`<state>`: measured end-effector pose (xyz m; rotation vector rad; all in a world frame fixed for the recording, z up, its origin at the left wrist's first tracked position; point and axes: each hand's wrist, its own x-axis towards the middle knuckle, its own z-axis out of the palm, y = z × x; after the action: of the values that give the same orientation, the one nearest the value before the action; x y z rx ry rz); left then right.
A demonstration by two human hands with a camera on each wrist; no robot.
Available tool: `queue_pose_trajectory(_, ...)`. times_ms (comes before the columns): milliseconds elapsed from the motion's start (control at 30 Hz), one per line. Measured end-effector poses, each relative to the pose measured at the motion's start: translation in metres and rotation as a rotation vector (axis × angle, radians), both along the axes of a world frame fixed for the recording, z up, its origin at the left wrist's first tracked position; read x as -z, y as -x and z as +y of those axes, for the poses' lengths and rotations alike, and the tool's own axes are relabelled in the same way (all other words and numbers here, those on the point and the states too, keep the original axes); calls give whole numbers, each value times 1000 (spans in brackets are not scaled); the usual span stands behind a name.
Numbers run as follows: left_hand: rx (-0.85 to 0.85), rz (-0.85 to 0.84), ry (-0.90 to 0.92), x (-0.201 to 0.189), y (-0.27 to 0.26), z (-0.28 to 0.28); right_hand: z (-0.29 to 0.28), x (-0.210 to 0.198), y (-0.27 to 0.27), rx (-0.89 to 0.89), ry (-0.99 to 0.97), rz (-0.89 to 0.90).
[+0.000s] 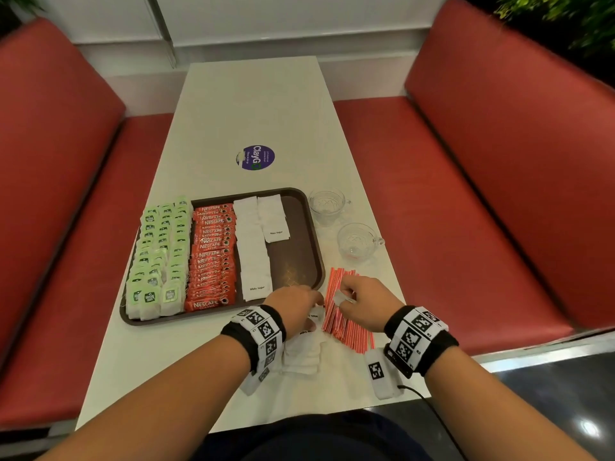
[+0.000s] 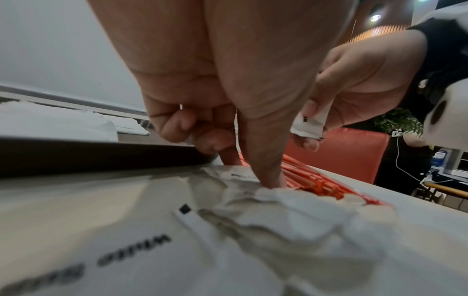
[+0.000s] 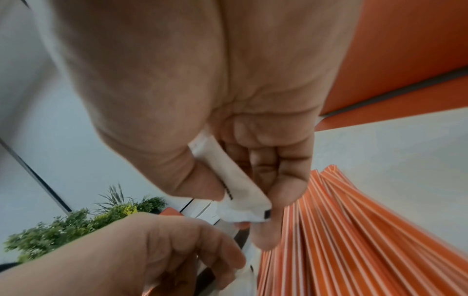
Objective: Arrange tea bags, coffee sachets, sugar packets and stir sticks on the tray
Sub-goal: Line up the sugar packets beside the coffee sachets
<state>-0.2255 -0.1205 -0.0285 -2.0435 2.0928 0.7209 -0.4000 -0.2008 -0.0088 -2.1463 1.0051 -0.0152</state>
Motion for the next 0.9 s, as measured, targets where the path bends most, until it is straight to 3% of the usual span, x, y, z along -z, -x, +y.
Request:
queue_pose_trajectory(200,37,-44,-53,-2,-3,-5,-4,-3,-2,27,-105,9)
queue_pose_trajectory(367,59,-62,-24,-8,-13,-3,-4,-6,-6,-4,-85,4)
queue_pose_trajectory(500,-32,78,130,-24,-33,-4,-5,-5,-10,-61,-78,34)
queue_pose_trajectory(633,-157,301,286,-41,-50,-1,-9,-4,-24,-78,-53,-57)
queue_pose_trajectory(800,-268,456,318,-44,-62,0,-22,-6,-44,-25,14,-150)
queue_pose_trajectory(900,-295,407,261,-40,-70,-2,-29,-9,-50,10,3,-246)
